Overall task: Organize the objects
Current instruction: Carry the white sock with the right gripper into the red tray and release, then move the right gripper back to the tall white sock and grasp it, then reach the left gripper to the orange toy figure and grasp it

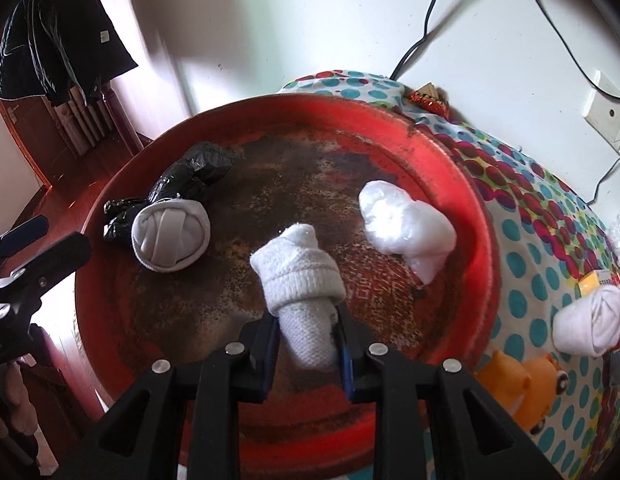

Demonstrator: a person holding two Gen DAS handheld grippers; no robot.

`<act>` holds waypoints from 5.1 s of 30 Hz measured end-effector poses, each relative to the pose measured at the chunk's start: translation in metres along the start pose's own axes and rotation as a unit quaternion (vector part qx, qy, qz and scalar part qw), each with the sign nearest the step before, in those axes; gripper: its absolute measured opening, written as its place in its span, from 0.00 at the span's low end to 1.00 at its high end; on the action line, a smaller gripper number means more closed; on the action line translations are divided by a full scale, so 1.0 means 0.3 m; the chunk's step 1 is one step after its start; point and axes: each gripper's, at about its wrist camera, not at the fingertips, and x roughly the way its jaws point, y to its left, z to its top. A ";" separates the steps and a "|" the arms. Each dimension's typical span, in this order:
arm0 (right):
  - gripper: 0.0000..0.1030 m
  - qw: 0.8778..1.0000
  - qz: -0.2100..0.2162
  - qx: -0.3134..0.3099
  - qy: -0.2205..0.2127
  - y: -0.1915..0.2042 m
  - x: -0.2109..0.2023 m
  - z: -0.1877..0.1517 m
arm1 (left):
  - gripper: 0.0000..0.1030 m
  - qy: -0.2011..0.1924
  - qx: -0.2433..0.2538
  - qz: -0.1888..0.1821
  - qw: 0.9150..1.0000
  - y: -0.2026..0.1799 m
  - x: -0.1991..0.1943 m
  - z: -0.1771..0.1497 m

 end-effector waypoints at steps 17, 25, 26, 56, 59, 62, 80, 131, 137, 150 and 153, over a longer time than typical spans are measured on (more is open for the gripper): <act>0.29 1.000 0.005 0.022 0.005 -0.022 0.079 0.047 | 0.99 0.010 0.020 0.001 1.000 -0.027 0.025 -0.012; 0.35 0.999 0.008 0.035 -0.022 -0.050 -0.026 0.027 | 0.99 0.003 0.039 -0.007 0.999 -0.056 0.016 -0.014; 0.35 0.999 0.012 0.039 -0.029 -0.062 -0.055 0.023 | 0.99 0.004 0.041 -0.007 0.999 -0.062 0.017 -0.016; 0.49 0.979 -0.084 0.173 -0.064 -0.718 -0.239 -0.220 | 1.00 -0.027 0.164 -0.059 0.984 -0.318 -0.077 -0.080; 0.53 0.978 -0.084 0.179 -0.064 -0.731 -0.208 -0.197 | 1.00 -0.032 0.176 -0.052 0.983 -0.335 -0.079 -0.088; 0.55 0.978 -0.098 0.175 -0.063 -0.743 -0.171 -0.173 | 1.00 -0.025 0.180 -0.054 0.982 -0.340 -0.067 -0.092; 0.32 0.982 -0.106 0.141 -0.073 -0.777 -0.050 -0.115 | 1.00 -0.022 0.251 -0.084 0.964 -0.446 -0.113 -0.119; 0.31 0.975 -0.045 0.195 -0.096 -0.839 -0.183 -0.353 | 0.50 0.213 0.512 -0.207 0.806 -1.115 0.196 -0.090; 0.31 0.975 -0.045 0.195 -0.095 -0.840 -0.185 -0.352 | 0.45 0.211 0.444 -0.215 0.844 -1.059 0.171 -0.060; 0.31 0.975 -0.045 0.197 -0.095 -0.840 -0.185 -0.352 | 0.43 0.157 0.282 -0.168 0.931 -1.038 0.063 -0.091; 0.31 0.975 -0.045 0.197 -0.095 -0.842 -0.187 -0.350 | 0.43 0.141 0.282 -0.146 0.938 -1.056 0.042 -0.111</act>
